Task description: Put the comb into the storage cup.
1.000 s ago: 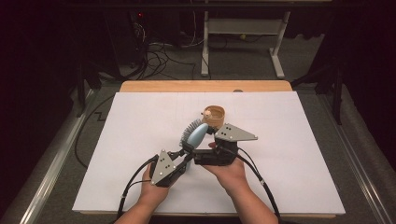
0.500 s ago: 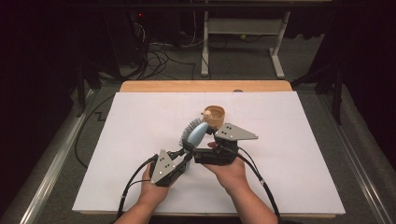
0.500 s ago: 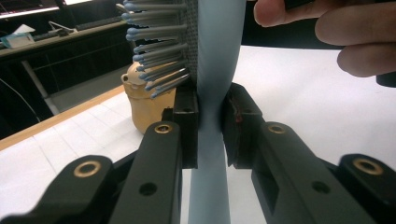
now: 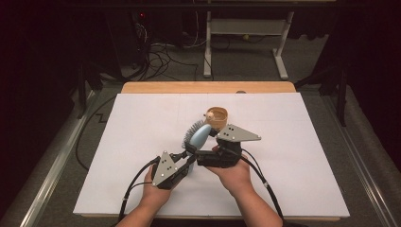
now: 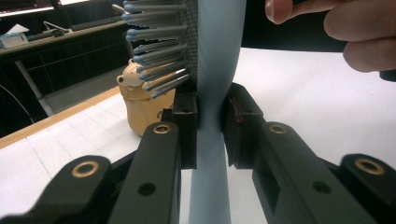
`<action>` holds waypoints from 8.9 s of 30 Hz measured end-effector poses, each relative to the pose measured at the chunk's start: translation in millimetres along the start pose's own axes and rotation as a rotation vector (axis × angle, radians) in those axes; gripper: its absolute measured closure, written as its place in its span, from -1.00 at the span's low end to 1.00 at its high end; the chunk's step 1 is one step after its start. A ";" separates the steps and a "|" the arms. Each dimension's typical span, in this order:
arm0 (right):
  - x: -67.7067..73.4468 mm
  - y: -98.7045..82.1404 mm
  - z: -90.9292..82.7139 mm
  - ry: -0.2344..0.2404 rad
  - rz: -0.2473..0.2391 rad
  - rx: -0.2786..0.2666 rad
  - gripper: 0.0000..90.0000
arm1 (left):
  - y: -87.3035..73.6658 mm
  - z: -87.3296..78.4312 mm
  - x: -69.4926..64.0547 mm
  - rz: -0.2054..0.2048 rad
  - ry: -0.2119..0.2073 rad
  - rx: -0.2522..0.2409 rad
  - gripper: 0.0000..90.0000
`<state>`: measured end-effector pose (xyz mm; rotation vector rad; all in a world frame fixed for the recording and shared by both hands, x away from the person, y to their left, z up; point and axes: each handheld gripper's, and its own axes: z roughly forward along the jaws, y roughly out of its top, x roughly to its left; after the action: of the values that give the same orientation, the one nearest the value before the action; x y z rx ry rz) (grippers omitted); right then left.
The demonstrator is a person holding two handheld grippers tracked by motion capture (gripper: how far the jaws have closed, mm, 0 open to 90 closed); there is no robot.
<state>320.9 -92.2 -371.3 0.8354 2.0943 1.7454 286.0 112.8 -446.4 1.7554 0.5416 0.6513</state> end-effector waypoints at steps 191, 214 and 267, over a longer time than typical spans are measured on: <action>-83.6 28.9 -81.9 -0.339 -0.062 -0.119 -0.54 | -43.6 -54.4 75.4 -0.225 0.074 0.032 -0.98; -84.3 51.6 -78.1 -0.357 -0.082 -0.158 -0.54 | -43.7 -54.0 74.3 -0.218 0.073 0.040 -0.99; -108.6 76.3 -2.9 -0.397 -0.084 -0.158 -0.54 | -44.6 -54.2 74.9 -0.208 0.067 0.029 -0.97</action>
<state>423.9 -151.9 -312.3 0.9427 1.6867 1.5288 303.8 212.0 -466.2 1.6815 0.7719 0.5597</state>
